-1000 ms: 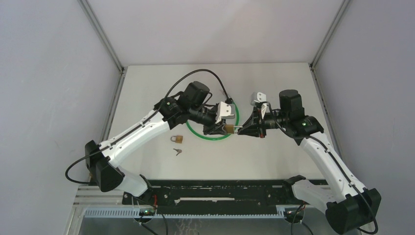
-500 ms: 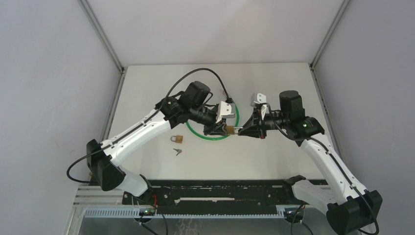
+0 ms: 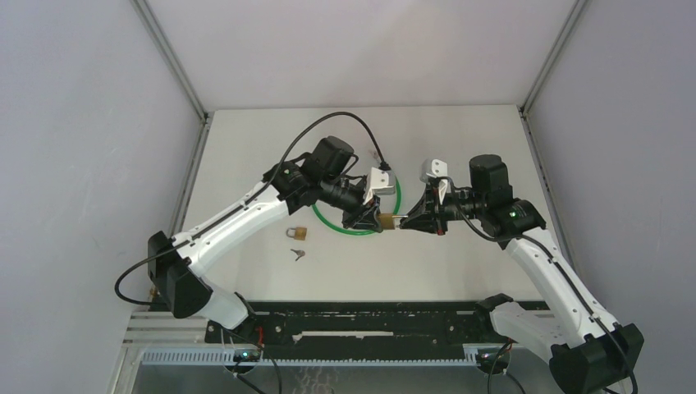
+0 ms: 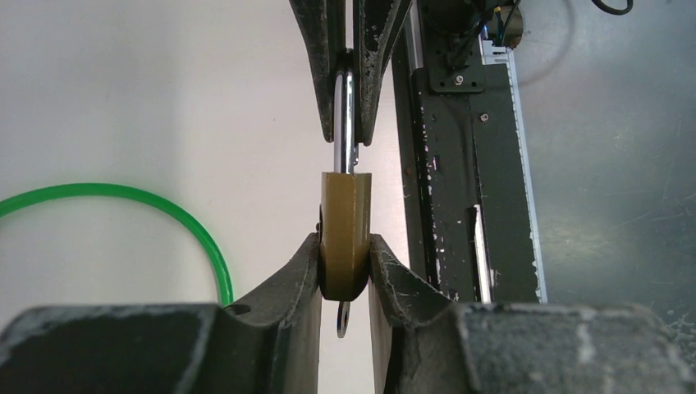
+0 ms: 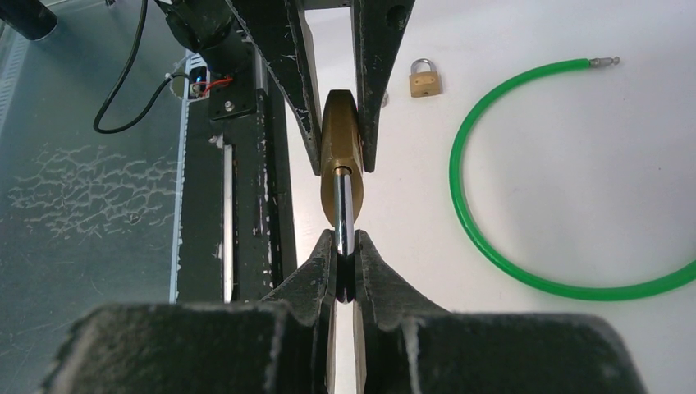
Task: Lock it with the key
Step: Lock the lock.
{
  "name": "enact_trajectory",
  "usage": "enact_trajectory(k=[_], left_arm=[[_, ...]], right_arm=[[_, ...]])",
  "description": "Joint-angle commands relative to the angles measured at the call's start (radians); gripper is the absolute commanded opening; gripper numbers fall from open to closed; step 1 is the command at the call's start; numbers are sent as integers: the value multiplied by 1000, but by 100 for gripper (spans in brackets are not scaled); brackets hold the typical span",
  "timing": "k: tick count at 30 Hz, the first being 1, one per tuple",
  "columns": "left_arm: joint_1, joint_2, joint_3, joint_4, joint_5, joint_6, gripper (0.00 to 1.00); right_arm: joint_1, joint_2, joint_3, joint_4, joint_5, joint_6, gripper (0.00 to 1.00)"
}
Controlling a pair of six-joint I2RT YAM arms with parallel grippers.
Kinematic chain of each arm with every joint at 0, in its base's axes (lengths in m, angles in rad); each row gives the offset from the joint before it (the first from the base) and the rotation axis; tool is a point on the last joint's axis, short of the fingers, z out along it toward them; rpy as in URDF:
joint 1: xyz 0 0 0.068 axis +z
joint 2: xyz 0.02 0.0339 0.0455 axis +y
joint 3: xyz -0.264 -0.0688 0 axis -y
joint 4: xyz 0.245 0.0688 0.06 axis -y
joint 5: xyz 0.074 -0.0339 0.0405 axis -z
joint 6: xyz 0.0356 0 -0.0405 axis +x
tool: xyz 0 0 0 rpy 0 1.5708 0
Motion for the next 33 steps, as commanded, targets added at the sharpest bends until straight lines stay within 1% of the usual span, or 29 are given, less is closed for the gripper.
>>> enact_trajectory(k=[1,18,29,33], left_arm=[[-12,-3,-11,108,62,-69,0],[-15,34,35,154,49,-117,0],[-18,44,64,169,41,-159,0],[-18,46,66,185,39,-181,0]], right_arm=[[19,-6,8,116,-31,7,0],[50,12,-34,217,-27,85,0],[72,19,-50,240,0,91,0],[78,24,-58,265,-1,121,0]])
